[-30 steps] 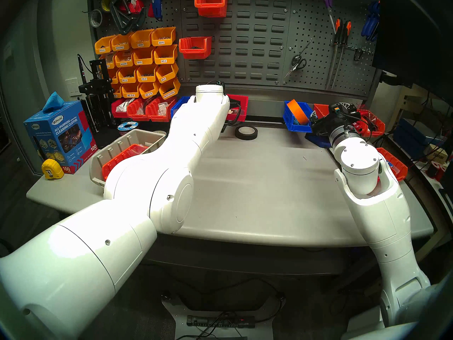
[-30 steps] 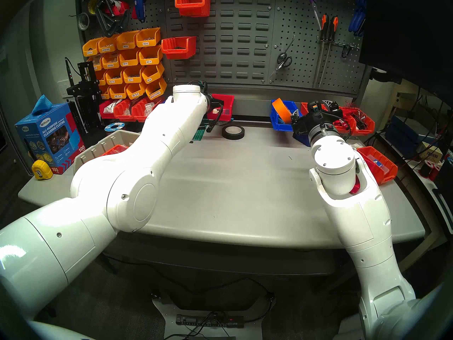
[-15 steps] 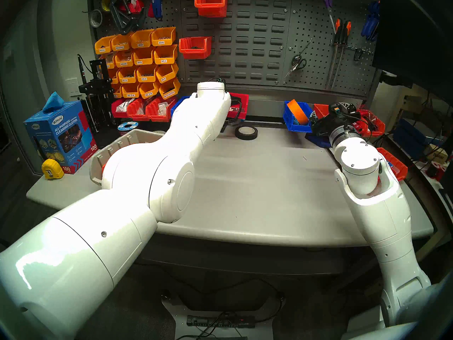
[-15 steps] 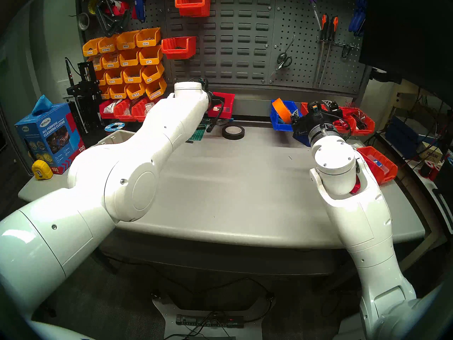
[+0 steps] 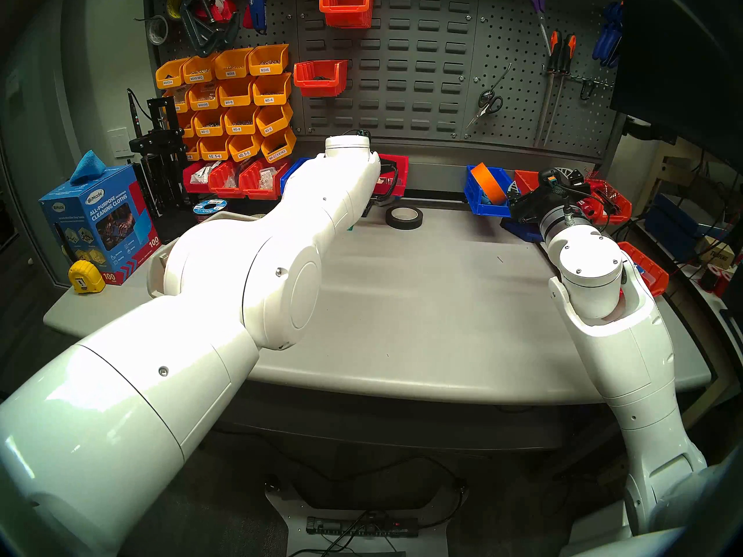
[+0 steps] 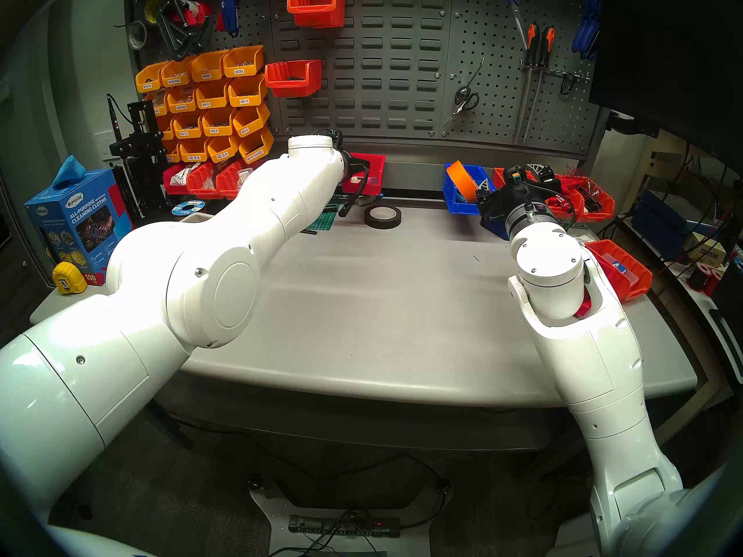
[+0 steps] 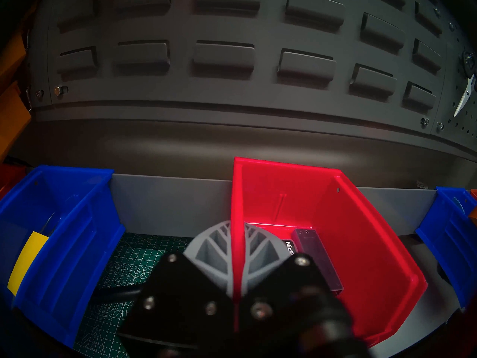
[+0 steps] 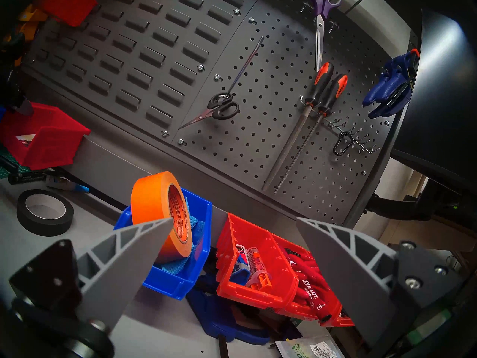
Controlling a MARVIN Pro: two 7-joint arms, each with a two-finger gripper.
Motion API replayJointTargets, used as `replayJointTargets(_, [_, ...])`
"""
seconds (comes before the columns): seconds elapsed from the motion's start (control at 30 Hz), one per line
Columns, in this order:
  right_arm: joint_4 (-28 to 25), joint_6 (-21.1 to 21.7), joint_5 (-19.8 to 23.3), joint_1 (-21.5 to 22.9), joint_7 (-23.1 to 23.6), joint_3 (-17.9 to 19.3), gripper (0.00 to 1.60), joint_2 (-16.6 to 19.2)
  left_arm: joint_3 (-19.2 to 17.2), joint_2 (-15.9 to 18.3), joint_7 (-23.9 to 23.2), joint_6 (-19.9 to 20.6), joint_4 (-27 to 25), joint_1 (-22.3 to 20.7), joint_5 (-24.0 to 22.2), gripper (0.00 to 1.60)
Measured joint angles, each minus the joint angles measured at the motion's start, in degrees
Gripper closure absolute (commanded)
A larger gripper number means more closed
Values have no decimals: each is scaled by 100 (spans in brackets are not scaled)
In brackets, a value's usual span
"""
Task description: Hang all the unorganized tool boxes onto the wall
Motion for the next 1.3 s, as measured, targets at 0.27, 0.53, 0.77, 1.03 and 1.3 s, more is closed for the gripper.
replayJointTargets(0.27, [41,-43,2,0,20,1,0,0,-83,-21,0,-275,363,-119,-70,160])
replayJointTargets(0.53, [81,-88,2,0,31,-2,0,-3,-110,-33,23,-454,610,-193,-96,160])
replayJointTargets(0.77, [98,-114,5,0,30,-2,0,-21,-36,-61,91,-540,755,-261,-31,160])
replayJointTargets(1.03, [108,-129,8,-4,-3,3,0,-98,218,-121,207,-661,872,-281,186,160])
replayJointTargets(1.3, [117,-137,9,-16,-35,18,0,-185,508,-220,464,-736,1014,-236,444,0])
